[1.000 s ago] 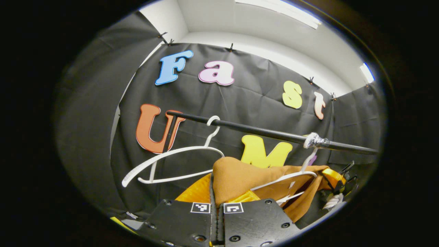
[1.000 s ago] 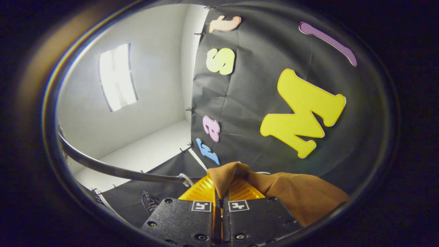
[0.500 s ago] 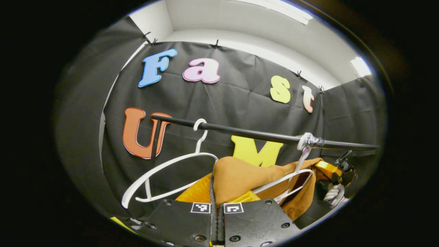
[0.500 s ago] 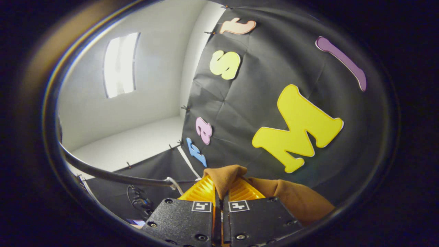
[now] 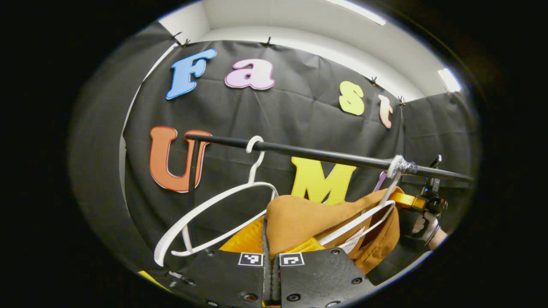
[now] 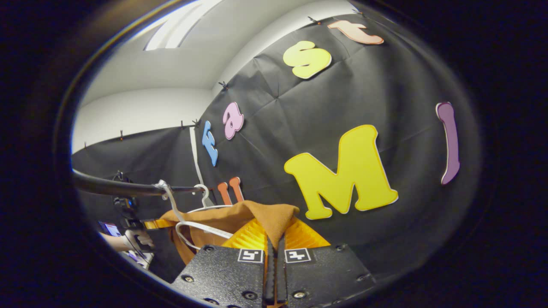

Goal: Grasp the clothes on the hanger with both hands and then place them into the laundry hamper below.

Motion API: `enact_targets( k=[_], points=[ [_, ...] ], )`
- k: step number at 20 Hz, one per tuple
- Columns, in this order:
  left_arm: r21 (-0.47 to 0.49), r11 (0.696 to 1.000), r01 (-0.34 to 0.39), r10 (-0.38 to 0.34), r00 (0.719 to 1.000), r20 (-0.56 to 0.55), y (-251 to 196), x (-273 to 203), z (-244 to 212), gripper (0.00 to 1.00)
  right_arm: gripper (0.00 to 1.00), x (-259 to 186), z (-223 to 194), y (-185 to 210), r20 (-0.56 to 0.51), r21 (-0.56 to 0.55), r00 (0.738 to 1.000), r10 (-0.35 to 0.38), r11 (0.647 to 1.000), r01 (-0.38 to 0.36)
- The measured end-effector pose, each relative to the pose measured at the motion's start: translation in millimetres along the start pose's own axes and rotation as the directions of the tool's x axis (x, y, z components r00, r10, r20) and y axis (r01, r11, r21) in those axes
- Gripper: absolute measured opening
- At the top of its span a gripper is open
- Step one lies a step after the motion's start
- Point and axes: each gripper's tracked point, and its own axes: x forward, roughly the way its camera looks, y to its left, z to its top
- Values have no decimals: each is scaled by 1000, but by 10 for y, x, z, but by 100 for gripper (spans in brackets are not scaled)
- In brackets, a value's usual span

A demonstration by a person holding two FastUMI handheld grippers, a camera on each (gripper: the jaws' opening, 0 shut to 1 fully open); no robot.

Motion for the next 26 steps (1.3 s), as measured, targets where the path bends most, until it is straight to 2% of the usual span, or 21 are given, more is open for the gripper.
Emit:
enact_targets(
  k=[2, 4, 5, 6, 7, 10, 12, 13, 15, 17, 19, 20, 22, 26],
  points=[
    [-85, 994, 68, -68, 998, -5, -106, -13, -15, 0, 5, 4, 82, 68, 23, 176, 997, 68, 982, -71],
    [-50, 997, 60, -60, 998, 12, -97, 19, 28, 0, 5, -1, 50, -17, 28, 163, 997, 73, 984, -77],
    [-49, 997, 62, -62, 998, -5, -103, 53, -12, 0, 5, 25, 38, -23, 15, 203, 998, 67, 977, -69],
    [-43, 997, 68, -69, 997, -23, -139, 67, -46, 1, 5, 36, 103, 12, 53, 252, 996, 73, 964, -84],
    [-20, 997, 70, -71, 997, -36, -136, 94, -39, 1, 5, 106, 87, -27, 22, 258, 999, 45, 965, -49],
    [3, 997, 75, -75, 994, -78, -79, 130, -40, 0, 5, 190, 5, -194, -89, 138, 995, -42, 989, 54],
    [-15, 996, 90, -91, 989, -113, -69, 101, -109, 0, 5, 181, -44, -355, -159, 35, 975, -152, 987, 160],
    [-13, 995, 99, -99, 987, -128, -73, 85, -153, 0, 5, 127, -40, -382, -163, -9, 967, -194, 981, 195],
    [50, 995, 91, -86, 991, -98, -86, 66, -60, 0, 5, 125, 186, -254, -78, -51, 982, -171, 985, 167],
    [45, 994, 96, -91, 990, -108, -152, 105, -66, 0, 5, 131, 266, -272, -26, -109, 980, -198, 975, 194],
    [36, 996, 79, -75, 992, -103, -80, 83, -86, 0, 5, 126, 138, -221, -61, -68, 983, -175, 983, 171],
    [16, 997, 78, -76, 992, -101, -54, 60, -114, 6, 6, 132, 70, -199, -73, -43, 984, -160, 987, 157],
    [-39, 997, 70, -73, 992, -103, 20, 49, -206, 5, 6, 171, -91, -212, -98, 26, 990, -104, 994, 106],
    [-132, 988, 77, -92, 990, -111, 42, 79, -403, 6, 5, 273, -417, -288, -142, 269, 990, 21, 963, 18]
  ],
)
